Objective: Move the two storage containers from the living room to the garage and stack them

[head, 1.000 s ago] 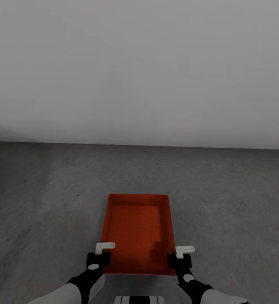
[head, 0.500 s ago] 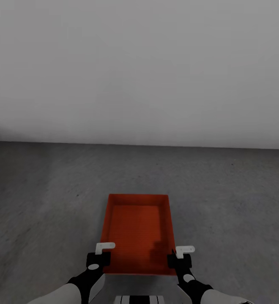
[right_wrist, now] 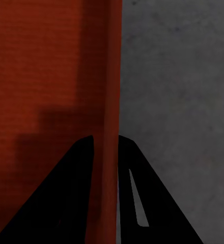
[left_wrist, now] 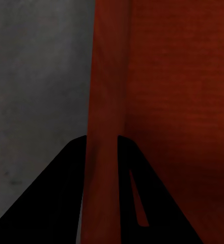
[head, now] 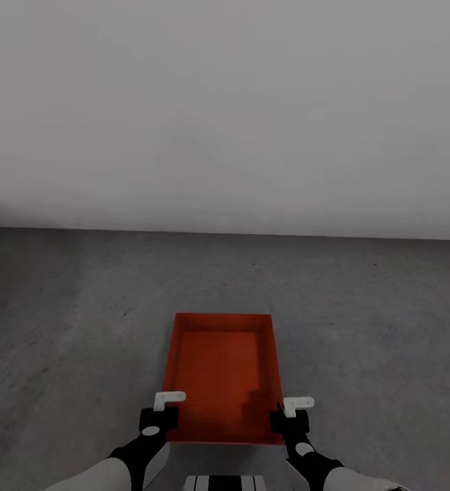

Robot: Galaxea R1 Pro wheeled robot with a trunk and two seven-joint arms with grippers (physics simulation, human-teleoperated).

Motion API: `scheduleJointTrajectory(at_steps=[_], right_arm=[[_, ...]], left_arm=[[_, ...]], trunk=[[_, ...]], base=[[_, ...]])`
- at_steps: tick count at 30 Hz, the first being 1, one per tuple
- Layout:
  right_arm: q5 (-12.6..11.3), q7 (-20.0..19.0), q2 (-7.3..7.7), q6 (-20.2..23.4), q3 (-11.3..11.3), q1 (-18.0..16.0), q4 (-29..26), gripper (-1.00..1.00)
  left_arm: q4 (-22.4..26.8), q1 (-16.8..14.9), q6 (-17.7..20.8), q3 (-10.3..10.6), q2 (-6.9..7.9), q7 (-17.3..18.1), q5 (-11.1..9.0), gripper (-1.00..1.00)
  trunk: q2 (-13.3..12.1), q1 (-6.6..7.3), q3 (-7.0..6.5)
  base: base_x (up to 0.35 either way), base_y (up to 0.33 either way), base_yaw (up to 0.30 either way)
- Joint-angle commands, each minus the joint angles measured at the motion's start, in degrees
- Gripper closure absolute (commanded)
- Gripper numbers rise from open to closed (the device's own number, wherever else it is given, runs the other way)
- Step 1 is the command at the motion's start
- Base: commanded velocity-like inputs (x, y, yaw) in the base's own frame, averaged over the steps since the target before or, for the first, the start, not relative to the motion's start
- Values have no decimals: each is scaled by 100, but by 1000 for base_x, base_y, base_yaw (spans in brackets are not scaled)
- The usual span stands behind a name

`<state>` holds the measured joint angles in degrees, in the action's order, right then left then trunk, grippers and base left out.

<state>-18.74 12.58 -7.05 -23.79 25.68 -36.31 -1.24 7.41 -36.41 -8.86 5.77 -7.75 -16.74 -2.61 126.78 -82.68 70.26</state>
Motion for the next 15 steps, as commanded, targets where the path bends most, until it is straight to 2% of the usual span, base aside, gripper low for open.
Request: scheduleJointTrajectory(at_steps=[1, 11, 15], right_arm=[[72, -36, -7, 33, -159, 2, 1, 100], [72, -36, -7, 33, -159, 5, 1, 100], [72, -36, -7, 33, -159, 6, 1, 100]], left_arm=[[67, -6, -19, -446, -2, -189, -64, 100], [67, -6, -19, -445, -2, -189, -64, 100], [67, -6, -19, -448, 1, -189, -64, 100]], trunk=[[1, 1, 4], [1, 1, 4], [162, -87, 76]], base=[[0, 0, 0], [0, 0, 0], [0, 0, 0]])
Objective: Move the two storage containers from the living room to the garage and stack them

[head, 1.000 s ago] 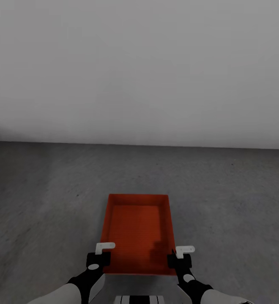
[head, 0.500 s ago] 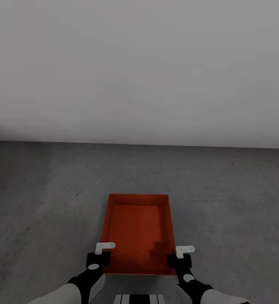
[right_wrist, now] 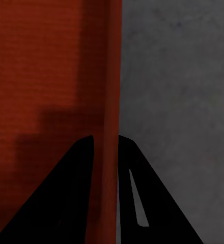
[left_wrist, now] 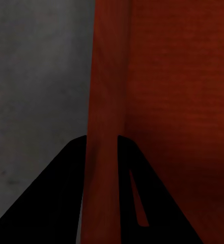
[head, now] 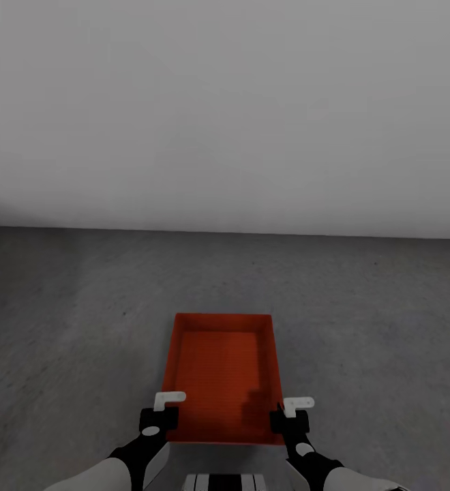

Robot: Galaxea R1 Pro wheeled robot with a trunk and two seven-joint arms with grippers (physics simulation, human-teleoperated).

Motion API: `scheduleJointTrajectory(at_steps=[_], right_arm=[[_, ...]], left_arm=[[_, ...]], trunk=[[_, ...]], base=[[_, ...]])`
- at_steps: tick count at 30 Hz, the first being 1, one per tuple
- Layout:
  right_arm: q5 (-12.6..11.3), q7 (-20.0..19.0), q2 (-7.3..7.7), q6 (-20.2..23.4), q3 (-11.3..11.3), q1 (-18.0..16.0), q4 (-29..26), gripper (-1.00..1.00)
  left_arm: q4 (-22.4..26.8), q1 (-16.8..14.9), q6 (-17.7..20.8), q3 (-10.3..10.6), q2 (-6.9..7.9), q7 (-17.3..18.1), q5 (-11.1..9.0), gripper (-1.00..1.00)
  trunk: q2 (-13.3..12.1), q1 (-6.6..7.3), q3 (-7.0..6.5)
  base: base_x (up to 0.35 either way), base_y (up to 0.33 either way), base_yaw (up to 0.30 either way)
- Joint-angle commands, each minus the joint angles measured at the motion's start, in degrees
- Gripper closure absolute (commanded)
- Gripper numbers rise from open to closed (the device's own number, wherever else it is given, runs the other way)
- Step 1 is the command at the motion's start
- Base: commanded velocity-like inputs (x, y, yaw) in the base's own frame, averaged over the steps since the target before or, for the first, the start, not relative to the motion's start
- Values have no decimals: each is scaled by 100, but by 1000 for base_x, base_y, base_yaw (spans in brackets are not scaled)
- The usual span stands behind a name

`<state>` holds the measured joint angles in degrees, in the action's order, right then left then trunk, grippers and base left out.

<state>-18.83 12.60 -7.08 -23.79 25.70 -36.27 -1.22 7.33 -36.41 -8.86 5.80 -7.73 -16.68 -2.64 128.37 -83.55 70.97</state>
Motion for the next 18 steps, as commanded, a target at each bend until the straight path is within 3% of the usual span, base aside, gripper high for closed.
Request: scheduleJointTrajectory(at_steps=[1, 18], right_arm=[[81, -39, -4, 32, -162, 0, -1, 100], [81, -39, -4, 32, -162, -2, -1, 100]], left_arm=[[75, -7, -19, -450, -3, -195, -61, 100], [75, -7, -19, -449, -6, -195, -61, 100]], trunk=[[43, -21, 22], [43, -21, 22]], base=[[0, 0, 0], [0, 0, 0]])
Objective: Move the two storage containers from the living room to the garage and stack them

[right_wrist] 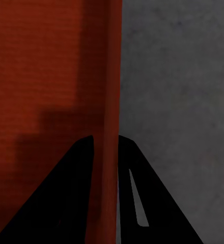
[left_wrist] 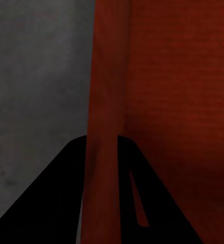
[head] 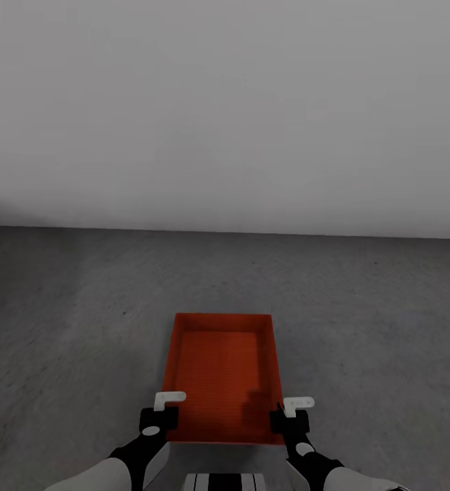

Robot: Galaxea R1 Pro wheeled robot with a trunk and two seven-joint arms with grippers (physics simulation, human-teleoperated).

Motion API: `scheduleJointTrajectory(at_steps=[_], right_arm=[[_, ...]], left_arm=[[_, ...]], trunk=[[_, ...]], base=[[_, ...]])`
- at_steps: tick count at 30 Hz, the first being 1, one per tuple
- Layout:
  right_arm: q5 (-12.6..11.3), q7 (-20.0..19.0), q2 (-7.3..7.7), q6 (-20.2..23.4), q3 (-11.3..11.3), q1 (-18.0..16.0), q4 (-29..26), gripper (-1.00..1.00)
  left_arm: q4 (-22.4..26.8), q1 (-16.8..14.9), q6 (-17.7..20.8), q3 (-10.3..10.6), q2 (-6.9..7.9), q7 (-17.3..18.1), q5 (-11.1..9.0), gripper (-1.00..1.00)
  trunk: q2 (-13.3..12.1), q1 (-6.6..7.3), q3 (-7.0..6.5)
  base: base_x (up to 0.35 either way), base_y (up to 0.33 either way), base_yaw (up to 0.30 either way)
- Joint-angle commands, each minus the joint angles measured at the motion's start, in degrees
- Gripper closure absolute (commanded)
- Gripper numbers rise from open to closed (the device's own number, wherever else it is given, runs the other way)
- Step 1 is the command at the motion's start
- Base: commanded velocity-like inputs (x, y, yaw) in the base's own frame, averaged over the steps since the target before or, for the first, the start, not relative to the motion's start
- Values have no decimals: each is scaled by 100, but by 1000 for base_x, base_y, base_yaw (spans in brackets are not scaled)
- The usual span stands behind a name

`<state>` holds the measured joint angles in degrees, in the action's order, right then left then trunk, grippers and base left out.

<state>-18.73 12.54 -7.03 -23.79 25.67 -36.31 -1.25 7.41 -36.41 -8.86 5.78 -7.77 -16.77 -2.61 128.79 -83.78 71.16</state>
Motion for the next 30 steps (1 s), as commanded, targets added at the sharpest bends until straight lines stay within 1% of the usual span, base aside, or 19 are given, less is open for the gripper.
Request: scheduleJointTrajectory(at_steps=[1, 8, 14, 27, 30], right_arm=[[71, -32, -9, 32, -158, 2, 2, 100], [71, -32, -9, 32, -158, 5, 2, 100], [71, -32, -9, 32, -158, 2, 2, 100], [71, -32, -9, 32, -158, 7, 2, 100], [71, -32, -9, 32, -158, 4, 2, 100]], left_arm=[[67, -6, -19, -446, -1, -187, -64, 100], [67, -6, -19, -446, -4, -187, -64, 100], [67, -6, -19, -446, -2, -187, -64, 100], [67, -6, -19, -446, -4, -187, -64, 100], [67, -6, -19, -446, 0, -187, -64, 100]], trunk=[[1, 1, 4], [1, 1, 4], [242, -131, 112], [242, -131, 112], [362, -197, 165]], base=[[0, 0, 0], [0, 0, 0], [0, 0, 0], [0, 0, 0], [0, 0, 0]])
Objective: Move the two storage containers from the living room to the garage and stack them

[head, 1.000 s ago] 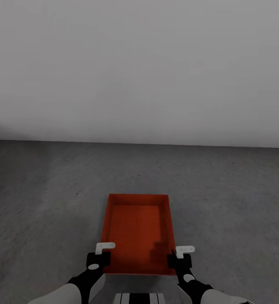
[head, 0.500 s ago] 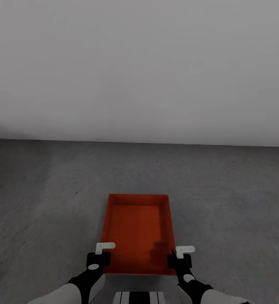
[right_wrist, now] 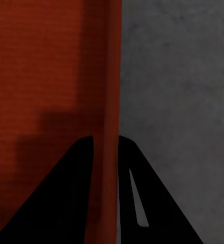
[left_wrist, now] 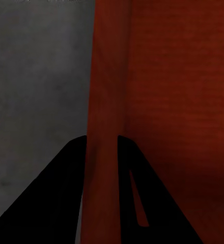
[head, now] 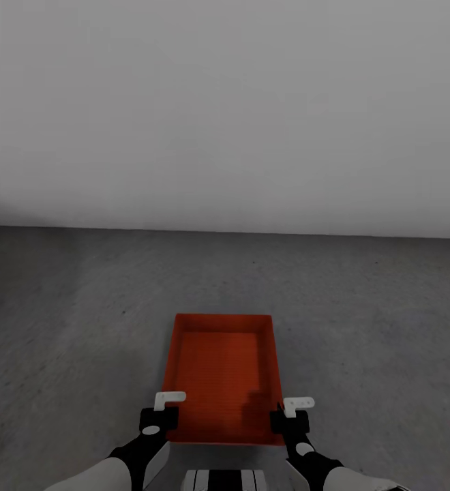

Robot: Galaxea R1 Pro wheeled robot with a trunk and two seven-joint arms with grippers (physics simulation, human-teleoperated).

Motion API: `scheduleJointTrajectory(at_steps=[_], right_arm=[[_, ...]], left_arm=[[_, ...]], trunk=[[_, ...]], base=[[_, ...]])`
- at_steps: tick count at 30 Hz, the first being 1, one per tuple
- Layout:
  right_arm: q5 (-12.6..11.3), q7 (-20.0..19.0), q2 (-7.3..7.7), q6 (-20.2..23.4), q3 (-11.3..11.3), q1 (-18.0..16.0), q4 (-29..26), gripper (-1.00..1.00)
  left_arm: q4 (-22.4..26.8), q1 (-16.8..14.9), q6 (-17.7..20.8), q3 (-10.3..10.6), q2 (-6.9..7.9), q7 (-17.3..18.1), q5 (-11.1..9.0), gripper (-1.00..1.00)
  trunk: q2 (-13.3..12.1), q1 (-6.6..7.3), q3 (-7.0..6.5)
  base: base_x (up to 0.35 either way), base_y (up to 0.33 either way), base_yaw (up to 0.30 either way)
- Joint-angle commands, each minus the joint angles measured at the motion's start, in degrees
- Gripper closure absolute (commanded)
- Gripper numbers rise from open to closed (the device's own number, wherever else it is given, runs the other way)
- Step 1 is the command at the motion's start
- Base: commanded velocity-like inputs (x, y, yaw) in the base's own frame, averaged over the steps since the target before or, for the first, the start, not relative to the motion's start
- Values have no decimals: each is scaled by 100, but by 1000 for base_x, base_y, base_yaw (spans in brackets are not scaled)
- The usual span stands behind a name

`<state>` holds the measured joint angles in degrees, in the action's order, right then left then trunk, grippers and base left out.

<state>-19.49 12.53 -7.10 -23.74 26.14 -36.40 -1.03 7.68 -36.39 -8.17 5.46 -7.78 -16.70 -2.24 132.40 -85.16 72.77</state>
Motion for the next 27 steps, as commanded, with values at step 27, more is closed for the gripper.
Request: scheduleJointTrajectory(at_steps=[27], right_arm=[[154, -33, -1, 27, -204, 13, -20, 100]], left_arm=[[41, -8, -93, -413, -4, -203, -102, 100]], trunk=[[41, -80, 22]], base=[[0, 0, 0]])
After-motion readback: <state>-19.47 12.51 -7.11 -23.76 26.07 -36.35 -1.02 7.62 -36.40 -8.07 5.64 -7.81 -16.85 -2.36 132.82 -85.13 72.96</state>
